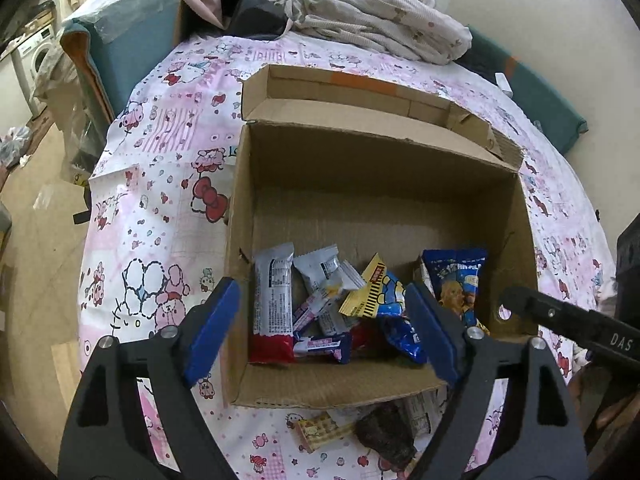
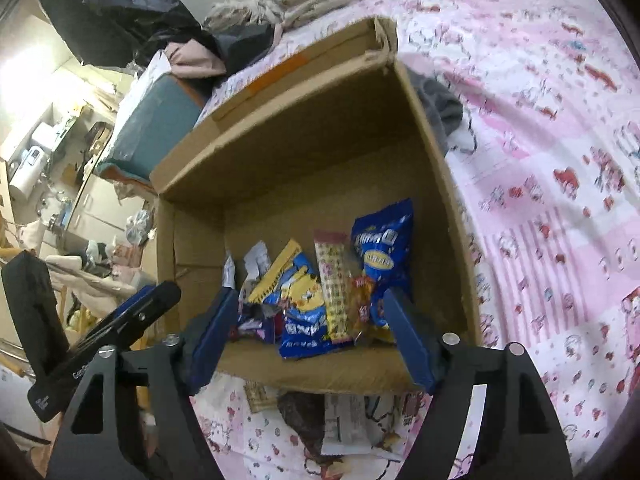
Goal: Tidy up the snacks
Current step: 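Move both open grippers back over the remaining snacks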
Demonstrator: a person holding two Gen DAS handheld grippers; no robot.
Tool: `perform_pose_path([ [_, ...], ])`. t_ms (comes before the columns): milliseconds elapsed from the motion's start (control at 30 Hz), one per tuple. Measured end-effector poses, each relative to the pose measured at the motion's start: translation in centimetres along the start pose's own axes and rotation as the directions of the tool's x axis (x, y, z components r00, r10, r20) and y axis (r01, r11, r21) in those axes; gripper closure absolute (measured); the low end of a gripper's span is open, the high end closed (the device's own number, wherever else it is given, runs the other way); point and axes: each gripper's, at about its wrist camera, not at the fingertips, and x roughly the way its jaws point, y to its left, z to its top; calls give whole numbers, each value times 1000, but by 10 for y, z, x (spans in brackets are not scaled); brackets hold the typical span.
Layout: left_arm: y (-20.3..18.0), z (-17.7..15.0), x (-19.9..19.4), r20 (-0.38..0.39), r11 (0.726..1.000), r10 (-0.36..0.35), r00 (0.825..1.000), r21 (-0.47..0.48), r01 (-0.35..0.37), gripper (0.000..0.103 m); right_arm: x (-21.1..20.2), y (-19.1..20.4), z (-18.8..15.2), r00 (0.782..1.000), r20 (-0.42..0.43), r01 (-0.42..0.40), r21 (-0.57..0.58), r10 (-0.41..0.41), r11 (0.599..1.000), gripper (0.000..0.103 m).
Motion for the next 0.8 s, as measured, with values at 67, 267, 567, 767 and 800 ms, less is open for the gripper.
perform_pose_path([
  [67,1,0,-3,16,1000,1,1000,-7,-1,21,-4,4,0,999,19,35,-12,-35,999,19],
  [267,6,-4,-13,23,999,23,999,-31,-23,21,-29,18,-6,997,73,29,-41,-26,999,18],
  [567,11,-7,-27,32,998,-1,1000,-58,3,10,-43,12,-18,997,56,48,-15,-47,999,15],
  [767,3,-17,-45,82,999,29,996,15,-31,10,-48,8,-26,997,47,52,9,-53,999,15],
  [800,3,-20,-47,81,1000,24,996,16,-25,10,-49,8,-27,997,48,58,10,-59,998,15],
])
